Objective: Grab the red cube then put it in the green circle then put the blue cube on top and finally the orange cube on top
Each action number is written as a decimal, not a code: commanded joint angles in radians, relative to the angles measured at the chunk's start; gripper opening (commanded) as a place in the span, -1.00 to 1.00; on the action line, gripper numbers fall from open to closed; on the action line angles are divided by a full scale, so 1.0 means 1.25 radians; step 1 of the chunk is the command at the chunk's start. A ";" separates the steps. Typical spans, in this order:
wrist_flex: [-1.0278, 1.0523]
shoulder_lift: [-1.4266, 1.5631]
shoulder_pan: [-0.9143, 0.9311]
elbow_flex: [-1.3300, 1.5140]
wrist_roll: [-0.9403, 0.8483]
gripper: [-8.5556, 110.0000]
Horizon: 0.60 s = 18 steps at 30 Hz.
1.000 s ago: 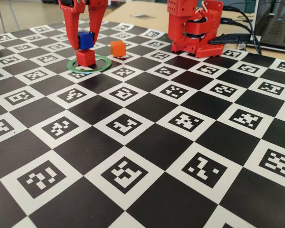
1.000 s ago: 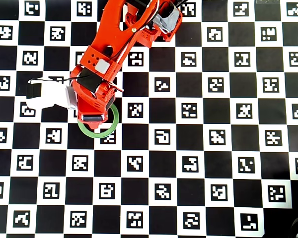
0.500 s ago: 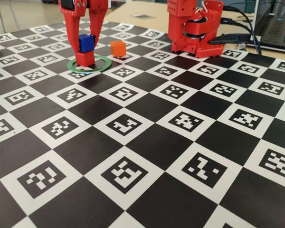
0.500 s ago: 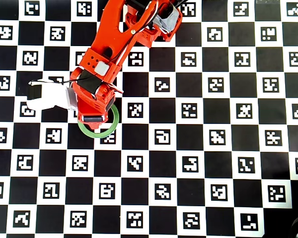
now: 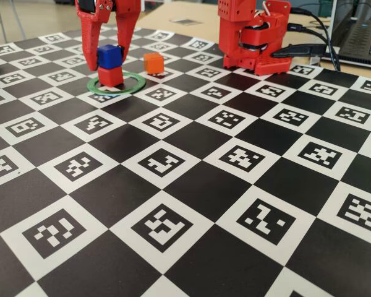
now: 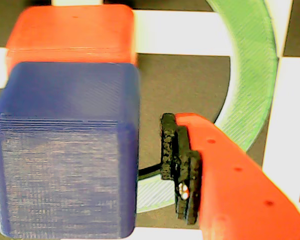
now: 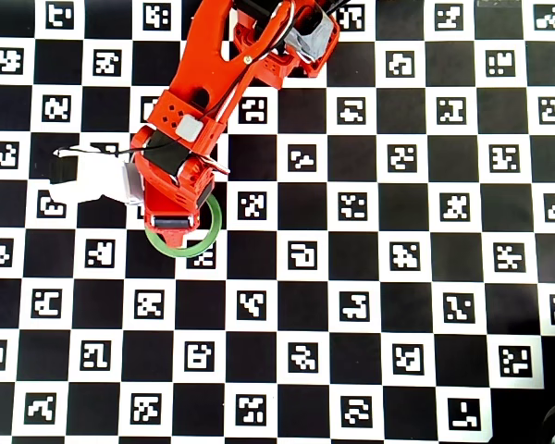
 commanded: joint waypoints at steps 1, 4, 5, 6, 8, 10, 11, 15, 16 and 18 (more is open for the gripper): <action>-0.013 0.050 0.005 -0.009 -0.001 -0.21; -0.011 0.065 0.006 -0.005 -0.002 -0.17; -0.009 0.071 0.007 -0.005 -0.002 -0.16; -0.004 0.080 0.007 -0.005 -0.004 -0.15; 0.012 0.102 0.009 -0.006 -0.002 -0.13; 0.049 0.126 0.009 -0.025 0.005 -0.13; 0.072 0.141 0.009 -0.036 0.007 -0.13; 0.153 0.198 0.009 -0.079 0.033 -0.13; 0.174 0.207 0.009 -0.091 0.040 -0.13; 0.215 0.229 0.009 -0.113 0.049 -0.13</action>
